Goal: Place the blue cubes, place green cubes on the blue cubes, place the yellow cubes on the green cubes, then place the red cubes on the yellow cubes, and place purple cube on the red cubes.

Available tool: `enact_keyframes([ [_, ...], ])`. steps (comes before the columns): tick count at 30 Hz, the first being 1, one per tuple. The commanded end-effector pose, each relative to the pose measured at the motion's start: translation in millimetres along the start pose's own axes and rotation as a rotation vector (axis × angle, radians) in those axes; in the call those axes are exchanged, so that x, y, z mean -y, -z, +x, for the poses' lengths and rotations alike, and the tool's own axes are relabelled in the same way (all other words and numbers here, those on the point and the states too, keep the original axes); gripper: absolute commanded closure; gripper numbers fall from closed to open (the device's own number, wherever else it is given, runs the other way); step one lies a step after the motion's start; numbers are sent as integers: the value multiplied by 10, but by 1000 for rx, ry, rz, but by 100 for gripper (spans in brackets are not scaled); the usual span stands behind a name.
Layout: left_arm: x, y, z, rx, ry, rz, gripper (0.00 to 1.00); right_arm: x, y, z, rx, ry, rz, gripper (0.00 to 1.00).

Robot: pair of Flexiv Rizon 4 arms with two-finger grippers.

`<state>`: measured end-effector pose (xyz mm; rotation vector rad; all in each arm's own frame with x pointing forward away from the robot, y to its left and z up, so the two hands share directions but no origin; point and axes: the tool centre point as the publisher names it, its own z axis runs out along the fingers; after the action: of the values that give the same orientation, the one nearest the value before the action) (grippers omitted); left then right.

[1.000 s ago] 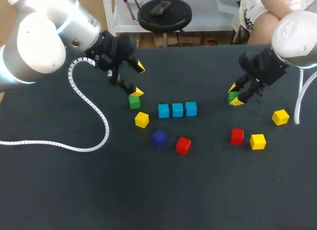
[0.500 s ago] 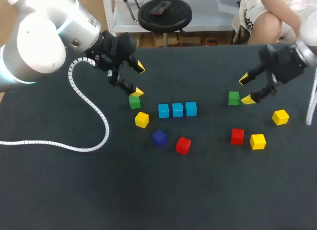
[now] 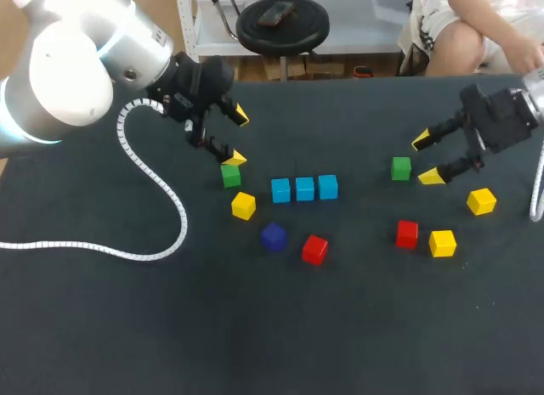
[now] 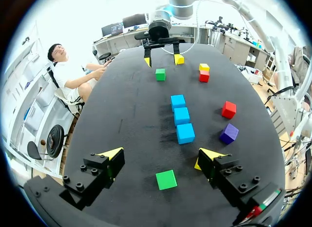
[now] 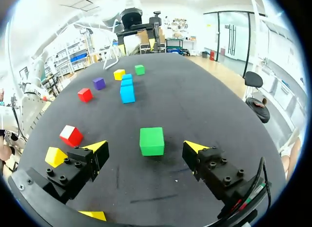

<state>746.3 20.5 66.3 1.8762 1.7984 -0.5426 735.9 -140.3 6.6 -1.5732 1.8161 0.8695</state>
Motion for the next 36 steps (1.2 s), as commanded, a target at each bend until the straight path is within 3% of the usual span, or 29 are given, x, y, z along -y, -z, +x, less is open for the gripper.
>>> enact_keyframes([
  [1,-20,-3,8,2,-3,4,0,31,-90,10,0,-2,-14,0],
  [28,-20,-3,8,2,-3,4,0,104,-240,-113,-20,67,-44,0],
  [29,-20,-3,8,2,-3,4,0,104,-246,-106,-21,67,-45,13],
  [30,-20,-3,8,2,-3,4,0,103,-250,-100,-22,68,-47,16],
  [34,-20,-3,8,2,-3,4,0,96,-260,-53,-35,65,-56,6],
  [36,-20,-3,8,2,-3,4,0,91,-260,-43,-37,66,-58,6],
])
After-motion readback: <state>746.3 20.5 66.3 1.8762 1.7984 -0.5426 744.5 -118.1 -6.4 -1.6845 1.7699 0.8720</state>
